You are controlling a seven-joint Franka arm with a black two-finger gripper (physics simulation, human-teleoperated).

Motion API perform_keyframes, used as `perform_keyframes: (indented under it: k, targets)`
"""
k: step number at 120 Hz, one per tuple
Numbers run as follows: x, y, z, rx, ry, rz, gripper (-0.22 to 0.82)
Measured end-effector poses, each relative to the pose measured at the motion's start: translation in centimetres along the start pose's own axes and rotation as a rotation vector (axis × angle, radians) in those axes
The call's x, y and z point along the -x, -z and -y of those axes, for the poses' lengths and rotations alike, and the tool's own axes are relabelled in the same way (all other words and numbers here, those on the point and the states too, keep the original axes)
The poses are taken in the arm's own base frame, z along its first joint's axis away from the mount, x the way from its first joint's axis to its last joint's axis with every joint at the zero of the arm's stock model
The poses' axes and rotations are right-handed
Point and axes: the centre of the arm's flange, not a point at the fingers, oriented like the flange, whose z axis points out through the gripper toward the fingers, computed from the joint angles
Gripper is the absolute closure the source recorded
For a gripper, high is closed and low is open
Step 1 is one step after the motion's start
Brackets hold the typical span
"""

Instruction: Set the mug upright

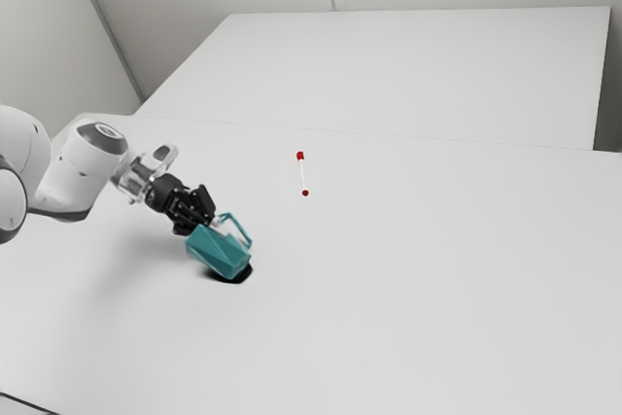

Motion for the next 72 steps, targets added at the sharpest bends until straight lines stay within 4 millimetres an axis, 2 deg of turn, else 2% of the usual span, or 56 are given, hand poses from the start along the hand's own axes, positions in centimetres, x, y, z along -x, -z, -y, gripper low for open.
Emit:
perform_keyframes:
  k: [32,52,72]
  targets:
    - [0.3,0.4,-2.1,0.001,-0.028,-0.011,0.78]
    - [0.5,-0.2,-5.8,-0.059,-0.090,0.006,0.78]
    - [1.1,-0.6,-9.5,-0.201,-0.175,-0.004,0.79]
